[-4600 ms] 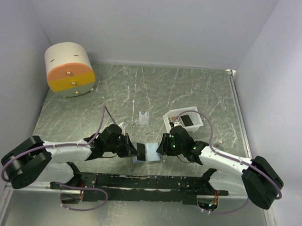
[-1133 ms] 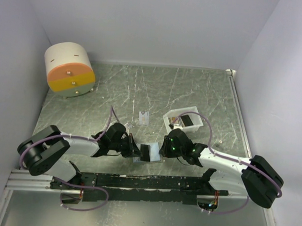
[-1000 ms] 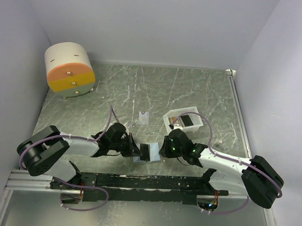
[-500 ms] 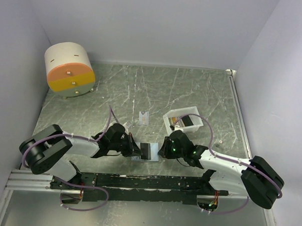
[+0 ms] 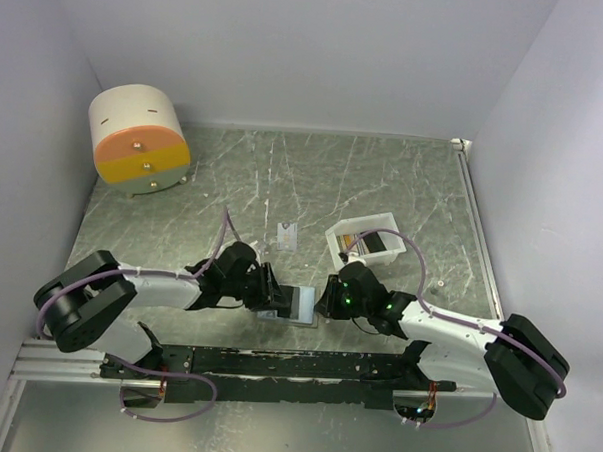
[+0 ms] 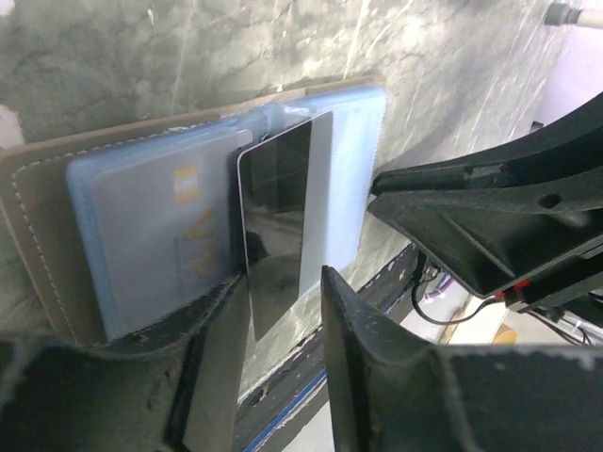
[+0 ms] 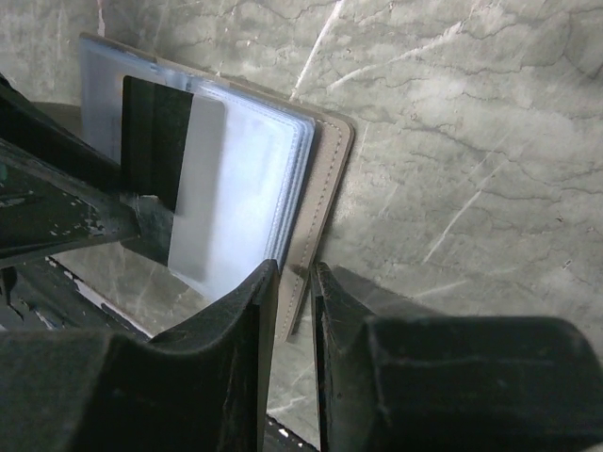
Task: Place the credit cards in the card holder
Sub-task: Insert the credit card into the card holder.
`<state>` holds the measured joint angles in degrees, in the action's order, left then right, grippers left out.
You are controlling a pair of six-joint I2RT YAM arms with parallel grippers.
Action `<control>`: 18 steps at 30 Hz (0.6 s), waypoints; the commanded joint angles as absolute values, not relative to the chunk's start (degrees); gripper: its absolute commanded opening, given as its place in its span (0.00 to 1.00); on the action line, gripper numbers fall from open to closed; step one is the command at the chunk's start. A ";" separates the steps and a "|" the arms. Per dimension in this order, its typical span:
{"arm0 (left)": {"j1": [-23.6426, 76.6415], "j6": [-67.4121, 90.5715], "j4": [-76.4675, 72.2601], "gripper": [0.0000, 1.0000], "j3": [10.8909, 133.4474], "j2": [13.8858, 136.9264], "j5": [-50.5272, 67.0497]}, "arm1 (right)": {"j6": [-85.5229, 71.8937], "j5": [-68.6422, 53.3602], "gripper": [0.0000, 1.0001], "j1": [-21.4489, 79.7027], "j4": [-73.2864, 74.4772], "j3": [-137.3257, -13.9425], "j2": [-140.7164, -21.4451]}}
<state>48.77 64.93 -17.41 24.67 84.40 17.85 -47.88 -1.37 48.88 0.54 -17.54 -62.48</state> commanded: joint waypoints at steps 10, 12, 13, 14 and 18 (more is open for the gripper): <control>49.37 59.81 -6.25 0.58 29.82 80.82 10.69 | -47.59 -1.35 0.21 49.33 1.03 -17.88 -61.86; 49.44 59.84 -6.51 0.56 30.25 81.77 11.27 | -47.47 -1.24 0.21 49.35 0.97 -17.93 -61.99; 49.52 59.85 -6.58 0.56 30.46 82.08 11.07 | -47.40 -1.23 0.20 49.36 0.92 -17.93 -61.99; 49.59 59.79 -6.82 0.54 30.56 82.29 11.00 | -47.42 -1.21 0.20 49.31 0.82 -17.89 -62.03; 49.76 59.64 -8.97 0.43 30.79 83.39 12.06 | -47.70 -1.72 0.20 49.39 -0.22 -17.35 -62.22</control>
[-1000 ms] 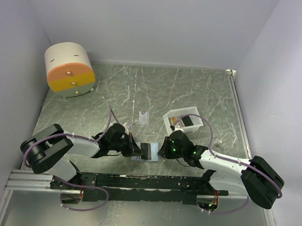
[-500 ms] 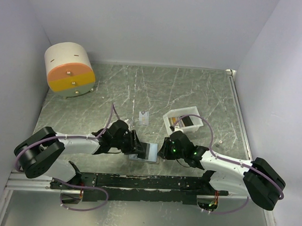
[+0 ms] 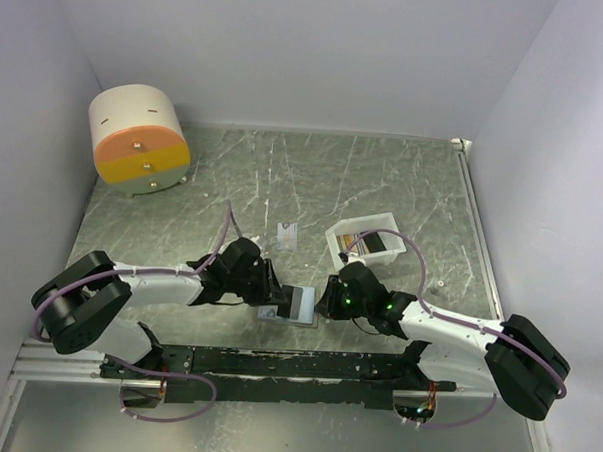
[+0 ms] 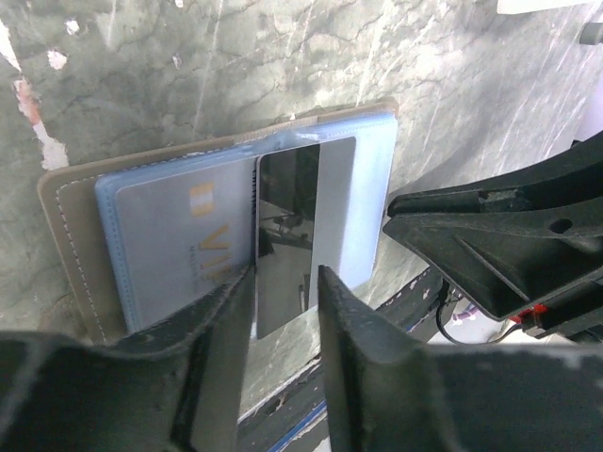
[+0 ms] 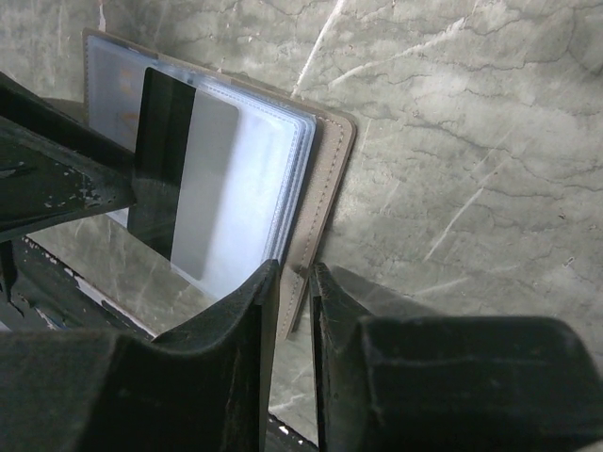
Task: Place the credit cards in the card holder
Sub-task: Insert the credit card into the card holder.
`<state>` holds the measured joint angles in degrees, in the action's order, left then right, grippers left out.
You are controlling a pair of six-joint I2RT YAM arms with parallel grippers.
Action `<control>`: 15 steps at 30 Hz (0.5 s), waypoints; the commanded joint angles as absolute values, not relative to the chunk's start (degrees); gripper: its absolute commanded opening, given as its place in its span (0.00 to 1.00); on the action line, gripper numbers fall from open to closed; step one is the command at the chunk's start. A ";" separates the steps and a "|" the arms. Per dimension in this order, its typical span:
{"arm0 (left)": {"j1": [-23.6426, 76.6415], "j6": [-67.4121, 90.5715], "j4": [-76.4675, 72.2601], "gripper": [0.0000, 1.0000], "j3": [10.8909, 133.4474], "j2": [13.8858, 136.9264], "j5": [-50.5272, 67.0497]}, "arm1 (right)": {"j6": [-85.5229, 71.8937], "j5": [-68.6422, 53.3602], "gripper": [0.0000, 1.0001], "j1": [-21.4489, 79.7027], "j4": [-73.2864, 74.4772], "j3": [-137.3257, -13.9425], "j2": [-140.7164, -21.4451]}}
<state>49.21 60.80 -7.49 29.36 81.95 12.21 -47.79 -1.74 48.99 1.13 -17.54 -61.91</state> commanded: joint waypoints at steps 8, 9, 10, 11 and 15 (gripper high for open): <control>51.44 59.83 -9.93 0.26 31.97 85.45 11.88 | -47.98 -2.06 0.20 49.46 -1.89 -16.89 -62.84; 51.66 59.86 -10.25 0.24 32.06 85.66 11.93 | -47.99 -2.17 0.19 49.47 -2.15 -16.80 -62.96; 51.89 59.98 -10.61 0.21 32.14 85.90 11.94 | -48.07 -2.25 0.19 49.50 -2.29 -16.79 -63.05; 52.13 59.97 -11.02 0.19 32.25 86.14 12.14 | -48.07 -2.31 0.19 49.54 -2.49 -16.79 -63.20; 53.05 59.77 -11.63 0.12 33.31 87.57 12.07 | -48.08 -2.37 0.19 49.49 -2.96 -16.61 -63.31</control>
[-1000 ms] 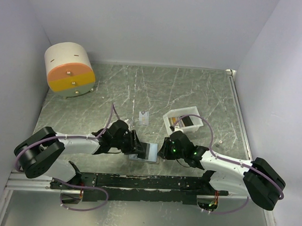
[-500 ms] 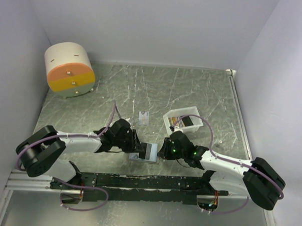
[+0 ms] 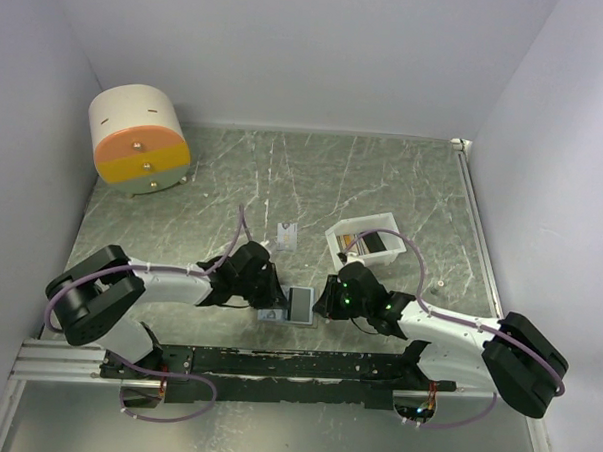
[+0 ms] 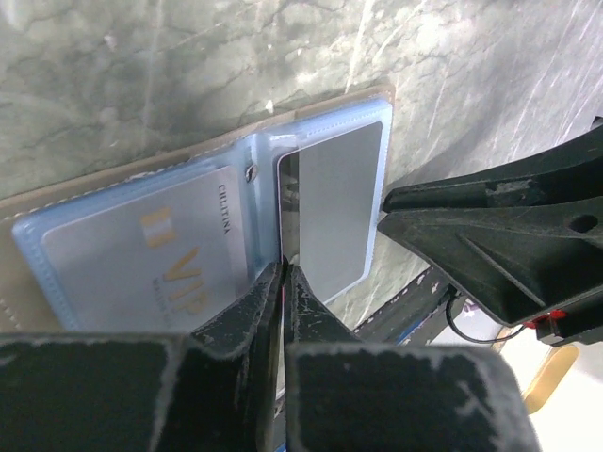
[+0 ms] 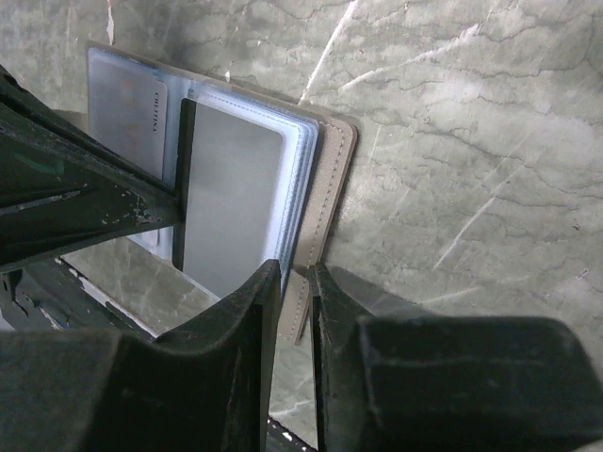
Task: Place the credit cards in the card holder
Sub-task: Insert the credit card into the card holder.
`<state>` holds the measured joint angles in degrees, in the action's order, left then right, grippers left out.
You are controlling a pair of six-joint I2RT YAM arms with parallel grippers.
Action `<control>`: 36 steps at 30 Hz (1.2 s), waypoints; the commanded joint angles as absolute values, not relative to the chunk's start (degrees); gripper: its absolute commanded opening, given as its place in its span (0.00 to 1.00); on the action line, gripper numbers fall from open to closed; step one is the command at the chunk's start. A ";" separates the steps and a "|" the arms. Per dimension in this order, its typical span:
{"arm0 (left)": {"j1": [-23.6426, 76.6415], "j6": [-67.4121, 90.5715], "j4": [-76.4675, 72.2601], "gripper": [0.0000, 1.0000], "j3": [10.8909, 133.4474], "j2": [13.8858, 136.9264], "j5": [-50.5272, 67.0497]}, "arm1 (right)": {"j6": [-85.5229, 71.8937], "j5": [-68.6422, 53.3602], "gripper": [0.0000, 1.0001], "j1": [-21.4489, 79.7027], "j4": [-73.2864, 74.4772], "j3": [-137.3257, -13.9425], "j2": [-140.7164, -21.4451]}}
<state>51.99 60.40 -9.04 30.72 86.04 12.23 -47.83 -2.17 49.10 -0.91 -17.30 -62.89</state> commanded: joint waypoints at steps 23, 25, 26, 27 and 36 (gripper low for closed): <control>53.37 56.35 5.28 0.41 36.20 77.38 1.05 | -50.23 -0.13 0.45 49.65 1.85 -18.44 -56.91; 52.64 55.96 6.58 0.38 35.73 76.13 0.33 | -50.69 -0.43 0.47 49.60 1.16 -18.22 -56.85; 52.02 55.90 6.99 0.37 35.38 75.38 0.61 | -51.05 -0.63 0.48 49.58 0.84 -18.13 -56.95; 51.44 55.85 7.59 0.37 35.22 74.95 0.83 | -51.37 -0.85 0.49 49.64 0.35 -17.99 -57.03; 47.47 53.55 21.30 0.54 35.21 68.27 -6.88 | -55.57 -1.80 0.74 49.66 -4.28 -15.14 -57.96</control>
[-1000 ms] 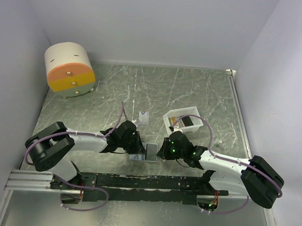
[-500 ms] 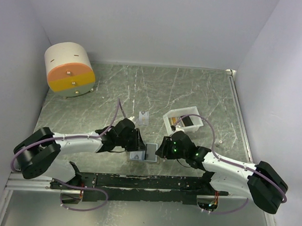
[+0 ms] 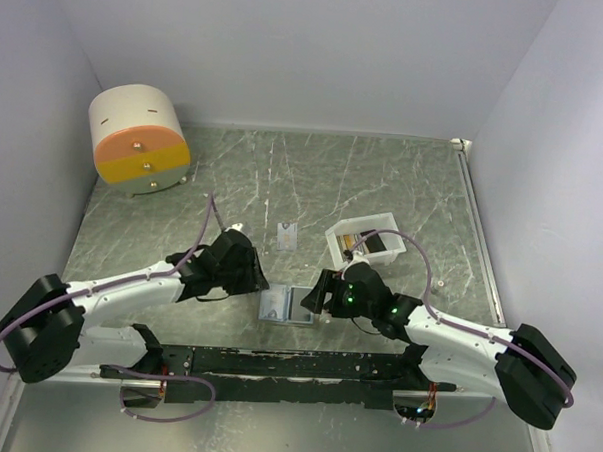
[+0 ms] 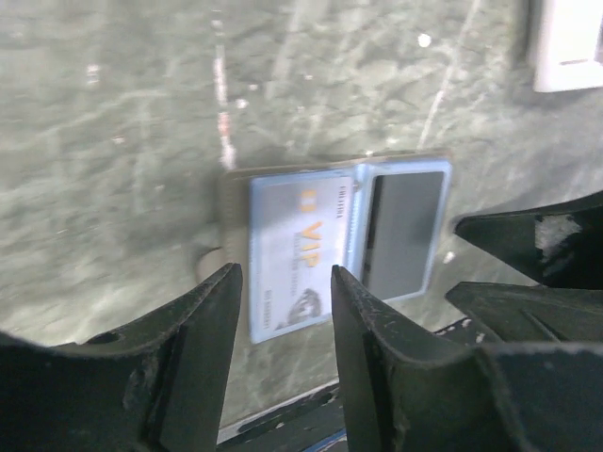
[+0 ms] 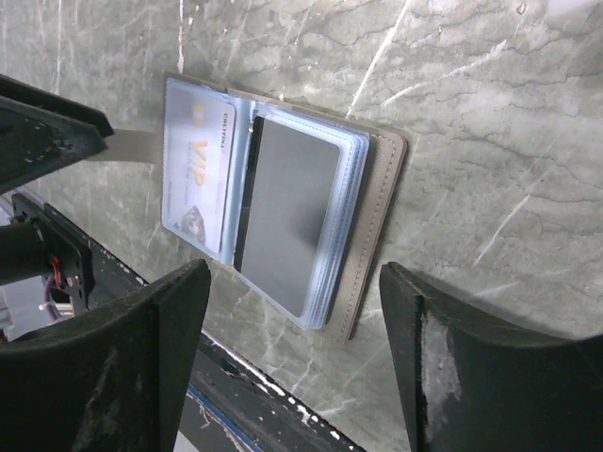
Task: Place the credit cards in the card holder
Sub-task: Insert the credit card into the card holder, then close the card holder at the center of the board.
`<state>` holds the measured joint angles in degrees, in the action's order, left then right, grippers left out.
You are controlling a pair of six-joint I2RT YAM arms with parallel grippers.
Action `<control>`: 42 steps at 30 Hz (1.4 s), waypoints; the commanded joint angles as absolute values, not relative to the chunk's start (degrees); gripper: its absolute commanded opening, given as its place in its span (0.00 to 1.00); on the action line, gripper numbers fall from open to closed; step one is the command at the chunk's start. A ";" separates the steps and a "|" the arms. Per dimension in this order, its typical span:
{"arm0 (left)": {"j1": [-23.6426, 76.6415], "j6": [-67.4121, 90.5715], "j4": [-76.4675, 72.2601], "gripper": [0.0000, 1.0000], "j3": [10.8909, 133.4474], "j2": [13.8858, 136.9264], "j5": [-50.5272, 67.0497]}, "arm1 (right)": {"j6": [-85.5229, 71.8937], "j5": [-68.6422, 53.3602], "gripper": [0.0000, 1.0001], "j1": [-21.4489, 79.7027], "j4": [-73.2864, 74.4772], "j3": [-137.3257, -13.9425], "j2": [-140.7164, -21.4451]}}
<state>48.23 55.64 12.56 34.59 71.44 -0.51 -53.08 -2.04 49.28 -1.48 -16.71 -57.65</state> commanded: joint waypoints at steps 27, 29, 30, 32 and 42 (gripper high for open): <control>47.23 50.09 28.40 0.68 36.94 66.75 -8.25 | -57.97 -0.95 0.75 49.76 -7.22 -14.06 -59.36; 47.20 49.92 25.29 0.68 35.50 66.75 -5.87 | -57.88 -0.77 0.75 49.79 -7.06 -14.12 -59.08; 47.23 49.88 23.89 0.68 34.87 66.90 -4.97 | -57.85 -0.79 0.75 49.74 -6.96 -14.33 -59.00; 47.26 49.30 21.80 0.67 34.02 67.41 -3.70 | -57.63 -0.88 0.75 49.83 -6.90 -14.70 -59.05; 47.25 49.37 17.04 0.53 31.39 71.61 -3.43 | -59.34 -2.09 0.75 49.83 -11.29 -13.54 -59.95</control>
<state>47.44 50.28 22.39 33.34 70.98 -5.54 -57.93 -1.96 49.47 -7.20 -14.44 -59.81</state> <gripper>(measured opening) 0.568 0.748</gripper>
